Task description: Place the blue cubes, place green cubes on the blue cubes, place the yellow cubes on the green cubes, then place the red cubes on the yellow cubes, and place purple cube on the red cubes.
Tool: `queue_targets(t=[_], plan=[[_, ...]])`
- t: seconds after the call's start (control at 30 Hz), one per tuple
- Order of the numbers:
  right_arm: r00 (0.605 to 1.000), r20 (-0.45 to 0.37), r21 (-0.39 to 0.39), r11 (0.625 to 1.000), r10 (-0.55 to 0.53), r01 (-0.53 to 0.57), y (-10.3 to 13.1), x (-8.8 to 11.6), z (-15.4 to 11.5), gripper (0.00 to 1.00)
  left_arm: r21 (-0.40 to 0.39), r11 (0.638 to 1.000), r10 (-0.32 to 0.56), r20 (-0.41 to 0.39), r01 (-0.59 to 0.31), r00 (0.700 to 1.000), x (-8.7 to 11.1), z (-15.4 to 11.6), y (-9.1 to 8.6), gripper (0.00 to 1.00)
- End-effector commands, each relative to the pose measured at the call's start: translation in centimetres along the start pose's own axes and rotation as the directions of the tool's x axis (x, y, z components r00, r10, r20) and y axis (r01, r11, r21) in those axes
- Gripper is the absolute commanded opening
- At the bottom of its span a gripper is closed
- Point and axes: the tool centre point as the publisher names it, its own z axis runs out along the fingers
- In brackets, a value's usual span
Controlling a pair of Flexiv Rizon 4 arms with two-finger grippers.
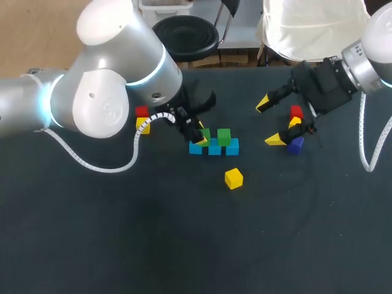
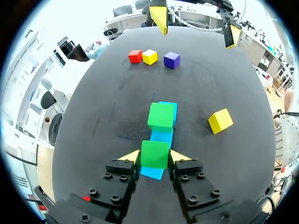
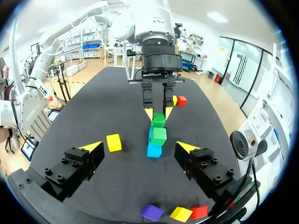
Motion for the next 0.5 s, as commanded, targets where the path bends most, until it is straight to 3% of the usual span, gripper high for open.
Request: queue_targets(t=[0.03,0.33,0.4,0.43,0.5], plan=[[1.000,0.002,0.000,1.000,-0.001,0.001,0.03,0.02,0.00,1.00,-0.002,1.000,0.002,0.002,-0.002,1.000,-0.13,0.06,0.03,0.13],[1.000,0.002,0.000,1.000,-0.001,0.001,0.03,0.02,0.00,1.00,-0.003,1.000,0.002,0.001,-0.002,1.000,-0.20,0.11,0.03,0.20],[1.000,0.002,0.000,1.000,-0.001,0.001,0.03,0.02,0.00,1.00,-0.003,1.000,0.001,-0.002,-0.001,1.000,-0.12,0.18,0.05,0.26],[1.000,0.002,0.000,1.000,-0.001,0.001,0.03,0.02,0.00,1.00,-0.004,1.000,0.000,-0.004,0.000,1.000,-0.10,0.19,0.06,0.34],[1.000,0.002,0.000,1.000,-0.001,0.001,0.03,0.02,0.00,1.00,-0.004,1.000,-0.002,-0.005,0.002,1.000,-0.09,0.20,0.07,0.38]])
